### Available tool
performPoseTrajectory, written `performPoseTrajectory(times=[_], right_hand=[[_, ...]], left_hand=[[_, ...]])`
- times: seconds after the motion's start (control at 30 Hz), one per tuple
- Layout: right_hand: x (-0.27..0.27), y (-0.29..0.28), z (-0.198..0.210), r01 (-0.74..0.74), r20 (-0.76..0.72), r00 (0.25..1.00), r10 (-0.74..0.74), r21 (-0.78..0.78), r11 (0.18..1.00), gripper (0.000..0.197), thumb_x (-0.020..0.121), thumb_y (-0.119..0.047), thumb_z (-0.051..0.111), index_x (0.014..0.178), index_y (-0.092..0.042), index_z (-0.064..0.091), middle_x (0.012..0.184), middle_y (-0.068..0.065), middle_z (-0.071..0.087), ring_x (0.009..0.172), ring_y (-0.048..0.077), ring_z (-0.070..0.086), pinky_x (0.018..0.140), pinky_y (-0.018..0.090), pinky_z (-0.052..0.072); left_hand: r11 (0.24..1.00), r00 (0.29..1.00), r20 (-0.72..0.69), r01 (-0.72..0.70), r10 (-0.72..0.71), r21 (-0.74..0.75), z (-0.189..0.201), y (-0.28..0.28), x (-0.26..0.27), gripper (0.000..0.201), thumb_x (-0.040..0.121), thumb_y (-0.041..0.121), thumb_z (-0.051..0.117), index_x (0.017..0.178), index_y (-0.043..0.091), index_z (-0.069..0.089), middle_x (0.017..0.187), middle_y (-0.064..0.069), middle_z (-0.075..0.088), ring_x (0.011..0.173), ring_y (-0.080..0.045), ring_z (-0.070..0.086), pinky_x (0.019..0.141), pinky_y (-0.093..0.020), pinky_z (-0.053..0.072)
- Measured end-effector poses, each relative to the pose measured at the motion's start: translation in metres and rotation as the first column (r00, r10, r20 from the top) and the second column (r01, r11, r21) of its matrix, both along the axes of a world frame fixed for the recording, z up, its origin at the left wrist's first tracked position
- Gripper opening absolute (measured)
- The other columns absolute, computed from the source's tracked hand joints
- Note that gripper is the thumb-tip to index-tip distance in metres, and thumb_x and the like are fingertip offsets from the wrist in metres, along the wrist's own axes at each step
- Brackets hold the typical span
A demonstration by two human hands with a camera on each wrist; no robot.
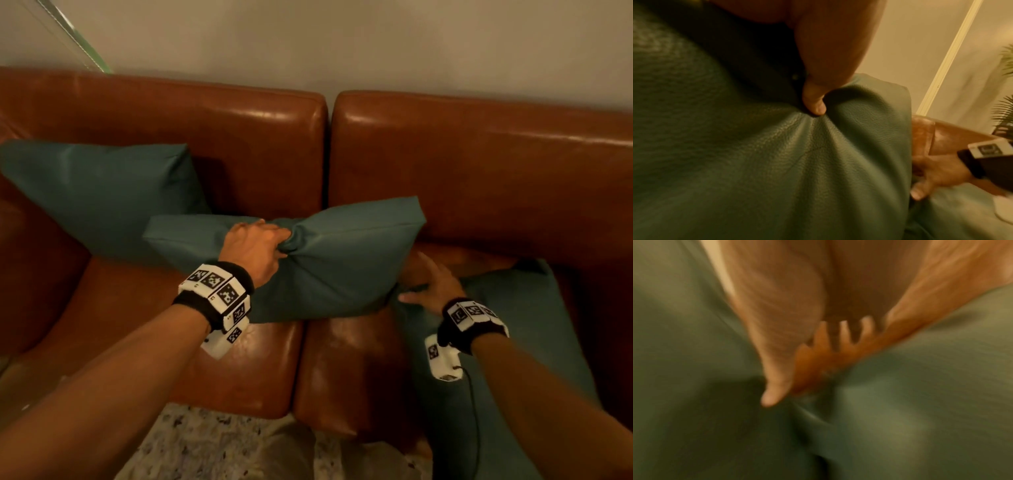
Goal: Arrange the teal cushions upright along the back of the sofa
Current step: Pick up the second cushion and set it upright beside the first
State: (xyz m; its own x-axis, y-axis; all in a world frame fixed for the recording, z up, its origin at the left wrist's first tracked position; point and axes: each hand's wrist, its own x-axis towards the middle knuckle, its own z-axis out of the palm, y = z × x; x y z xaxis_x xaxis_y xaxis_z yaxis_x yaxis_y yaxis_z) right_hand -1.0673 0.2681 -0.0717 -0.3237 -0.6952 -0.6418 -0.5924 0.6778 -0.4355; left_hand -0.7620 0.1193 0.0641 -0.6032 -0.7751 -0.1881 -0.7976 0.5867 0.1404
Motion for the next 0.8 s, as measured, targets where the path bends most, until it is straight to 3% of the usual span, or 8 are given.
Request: performPoseTrajectory(times=[0.1, 0.2, 0.33, 0.4, 0.5, 0.6, 0.7, 0.8], right_hand=[[0.019, -0.021, 0.005, 0.263, 0.467, 0.874, -0.133, -0.226, 0.938, 0.127, 0.03, -0.04, 0.095, 0.139, -0.039, 0.03, 0.147, 0.0, 0.043, 0.135, 0.019, 0.041, 0.112, 0.045, 0.034], [0.036, -0.035, 0.017, 0.44, 0.542, 0.803, -0.246, -0.263, 0.858, 0.098, 0.056, -0.009, 0.089, 0.139, -0.019, 0.038, 0.134, 0.001, 0.053, 0.122, 0.016, 0.05, 0.105, 0.037, 0.04], [0.041, -0.043, 0.009, 0.577, 0.528, 0.757, -0.384, -0.266, 0.772, 0.068, 0.072, -0.011, 0.08, 0.132, -0.014, 0.049, 0.133, 0.009, 0.058, 0.119, 0.025, 0.055, 0.098, 0.033, 0.043], [0.041, -0.051, 0.006, 0.591, 0.537, 0.748, -0.391, -0.268, 0.761, 0.069, 0.073, -0.011, 0.079, 0.134, -0.014, 0.047, 0.133, 0.008, 0.057, 0.119, 0.025, 0.054, 0.099, 0.034, 0.042], [0.037, -0.059, 0.004, 0.584, 0.527, 0.756, -0.387, -0.277, 0.763, 0.072, 0.075, -0.013, 0.078, 0.138, -0.015, 0.042, 0.138, 0.008, 0.053, 0.123, 0.025, 0.051, 0.105, 0.041, 0.041], [0.037, -0.061, -0.002, 0.597, 0.573, 0.719, -0.394, -0.219, 0.772, 0.083, 0.072, -0.011, 0.08, 0.141, -0.015, 0.034, 0.143, 0.007, 0.046, 0.127, 0.023, 0.047, 0.102, 0.038, 0.042], [0.041, -0.064, -0.01, 0.598, 0.612, 0.687, -0.392, -0.171, 0.783, 0.102, 0.062, -0.008, 0.085, 0.145, -0.021, 0.027, 0.147, 0.004, 0.041, 0.131, 0.022, 0.042, 0.106, 0.04, 0.04], [0.045, -0.069, -0.013, 0.623, 0.611, 0.67, -0.421, -0.156, 0.766, 0.118, 0.047, -0.02, 0.09, 0.144, -0.022, 0.023, 0.147, 0.006, 0.039, 0.128, 0.021, 0.043, 0.105, 0.042, 0.04]], left_hand=[[1.0, 0.999, 0.025, 0.03, -0.03, 0.007, -0.006, -0.013, -0.016, 0.018, 0.081, 0.018, 0.062, 0.098, 0.018, 0.065, 0.112, -0.007, 0.07, 0.114, -0.031, 0.058, 0.101, -0.042, 0.037], [0.998, 0.997, 0.076, -0.026, 0.022, 0.05, -0.008, -0.036, -0.024, 0.04, 0.082, 0.023, 0.065, 0.121, 0.025, 0.059, 0.133, -0.002, 0.059, 0.136, -0.025, 0.04, 0.113, -0.047, 0.017], [0.973, 0.968, -0.097, -0.229, 0.232, 0.04, -0.016, -0.063, -0.016, 0.072, 0.074, 0.038, 0.074, 0.139, 0.032, 0.043, 0.148, -0.003, 0.043, 0.144, -0.027, 0.025, 0.116, -0.057, 0.012], [0.91, 0.876, -0.255, -0.412, 0.411, 0.052, -0.026, -0.065, 0.001, 0.091, 0.064, 0.042, 0.081, 0.143, 0.028, 0.037, 0.151, -0.012, 0.035, 0.143, -0.033, 0.021, 0.117, -0.052, 0.016], [0.725, 0.606, -0.45, -0.672, 0.656, 0.151, -0.045, -0.053, 0.033, 0.117, 0.051, 0.037, 0.089, 0.147, 0.023, 0.024, 0.152, -0.018, 0.024, 0.141, -0.035, 0.021, 0.117, -0.043, 0.02], [0.473, 0.323, -0.358, -0.719, 0.876, 0.509, -0.079, -0.046, 0.059, 0.133, 0.045, 0.032, 0.094, 0.151, 0.02, 0.014, 0.154, -0.016, 0.022, 0.142, -0.03, 0.025, 0.116, -0.04, 0.025], [0.407, 0.308, -0.276, -0.545, 0.91, 0.733, -0.113, -0.057, 0.071, 0.15, 0.028, 0.045, 0.095, 0.15, 0.025, 0.011, 0.154, -0.001, 0.03, 0.137, -0.02, 0.035, 0.112, -0.049, 0.034], [0.302, 0.297, -0.182, -0.432, 0.937, 0.85, -0.121, -0.07, 0.062, 0.123, 0.058, 0.008, 0.088, 0.146, 0.043, 0.01, 0.139, 0.016, 0.031, 0.122, -0.016, 0.034, 0.096, -0.059, 0.042]])
